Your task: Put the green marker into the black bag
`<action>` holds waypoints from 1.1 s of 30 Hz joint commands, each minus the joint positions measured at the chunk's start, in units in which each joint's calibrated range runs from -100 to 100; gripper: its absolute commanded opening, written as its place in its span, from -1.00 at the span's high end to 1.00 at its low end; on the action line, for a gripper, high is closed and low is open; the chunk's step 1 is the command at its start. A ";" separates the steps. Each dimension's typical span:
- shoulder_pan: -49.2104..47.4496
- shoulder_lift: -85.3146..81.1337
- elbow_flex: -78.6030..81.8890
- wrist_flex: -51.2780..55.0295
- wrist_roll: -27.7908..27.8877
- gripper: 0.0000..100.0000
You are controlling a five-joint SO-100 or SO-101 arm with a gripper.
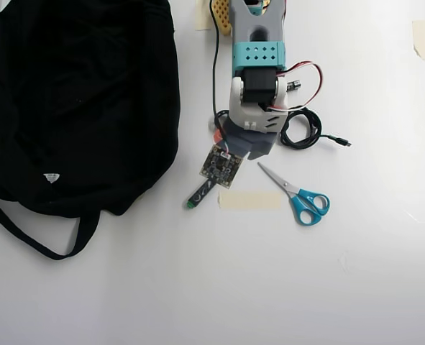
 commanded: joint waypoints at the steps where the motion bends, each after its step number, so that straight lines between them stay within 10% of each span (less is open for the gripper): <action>1: -0.17 0.03 -3.08 0.03 -0.86 0.43; 33: 5.44 14.22 -15.03 -0.66 -3.37 0.43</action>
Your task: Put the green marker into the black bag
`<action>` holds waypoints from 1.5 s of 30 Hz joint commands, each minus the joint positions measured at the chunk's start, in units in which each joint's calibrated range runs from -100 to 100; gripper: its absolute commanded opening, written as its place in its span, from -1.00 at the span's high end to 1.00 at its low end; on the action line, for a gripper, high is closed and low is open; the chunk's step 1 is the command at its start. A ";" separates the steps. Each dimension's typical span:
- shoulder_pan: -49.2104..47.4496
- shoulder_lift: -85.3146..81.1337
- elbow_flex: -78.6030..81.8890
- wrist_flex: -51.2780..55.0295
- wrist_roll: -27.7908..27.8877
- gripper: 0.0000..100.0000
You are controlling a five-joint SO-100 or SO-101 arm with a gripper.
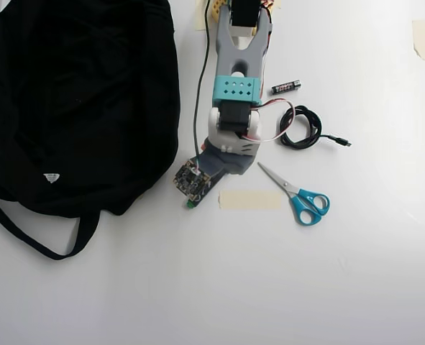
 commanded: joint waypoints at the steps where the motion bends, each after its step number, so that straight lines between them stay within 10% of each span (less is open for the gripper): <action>1: 1.18 0.52 -4.36 -0.57 0.53 0.43; 45: 0.36 14.22 -17.65 -0.23 4.52 0.42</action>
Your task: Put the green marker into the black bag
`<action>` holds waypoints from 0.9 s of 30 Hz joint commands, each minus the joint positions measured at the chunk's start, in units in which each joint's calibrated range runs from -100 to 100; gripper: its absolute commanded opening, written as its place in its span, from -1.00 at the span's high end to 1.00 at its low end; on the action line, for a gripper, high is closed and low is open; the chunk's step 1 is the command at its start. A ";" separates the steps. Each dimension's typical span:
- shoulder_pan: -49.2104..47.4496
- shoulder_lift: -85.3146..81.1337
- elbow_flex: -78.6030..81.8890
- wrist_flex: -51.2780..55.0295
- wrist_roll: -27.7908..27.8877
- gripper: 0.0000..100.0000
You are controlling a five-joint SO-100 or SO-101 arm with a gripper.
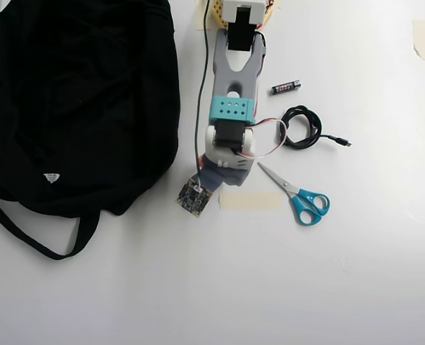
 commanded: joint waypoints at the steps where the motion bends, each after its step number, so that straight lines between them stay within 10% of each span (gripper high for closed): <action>1: 0.28 0.60 -4.69 -0.05 0.32 0.42; 27: 1.11 2.59 -5.86 -2.21 1.26 0.42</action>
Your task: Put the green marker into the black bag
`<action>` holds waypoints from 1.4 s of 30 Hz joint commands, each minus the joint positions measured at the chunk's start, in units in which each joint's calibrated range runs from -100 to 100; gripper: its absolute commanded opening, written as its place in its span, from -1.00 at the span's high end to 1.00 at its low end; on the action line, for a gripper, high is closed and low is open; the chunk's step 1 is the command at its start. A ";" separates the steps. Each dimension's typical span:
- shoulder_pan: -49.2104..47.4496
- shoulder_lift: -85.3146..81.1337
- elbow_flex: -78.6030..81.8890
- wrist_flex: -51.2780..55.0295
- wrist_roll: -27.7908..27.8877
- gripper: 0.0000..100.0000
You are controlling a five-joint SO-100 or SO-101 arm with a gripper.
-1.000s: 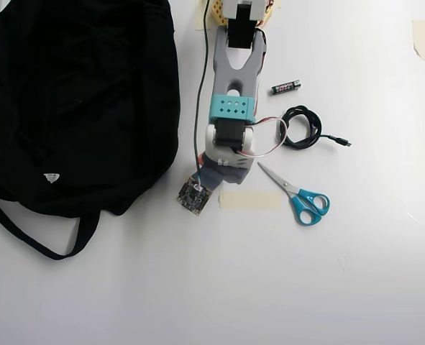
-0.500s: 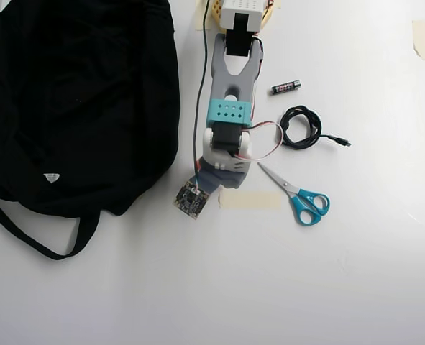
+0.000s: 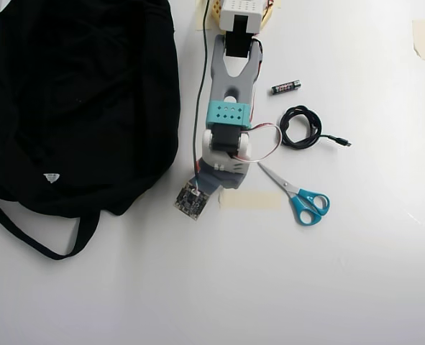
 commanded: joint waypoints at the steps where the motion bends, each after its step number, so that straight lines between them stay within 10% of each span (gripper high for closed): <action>1: 0.45 -0.98 -2.25 -1.43 0.33 0.42; 42: -0.23 0.85 -1.44 -3.33 -0.30 0.60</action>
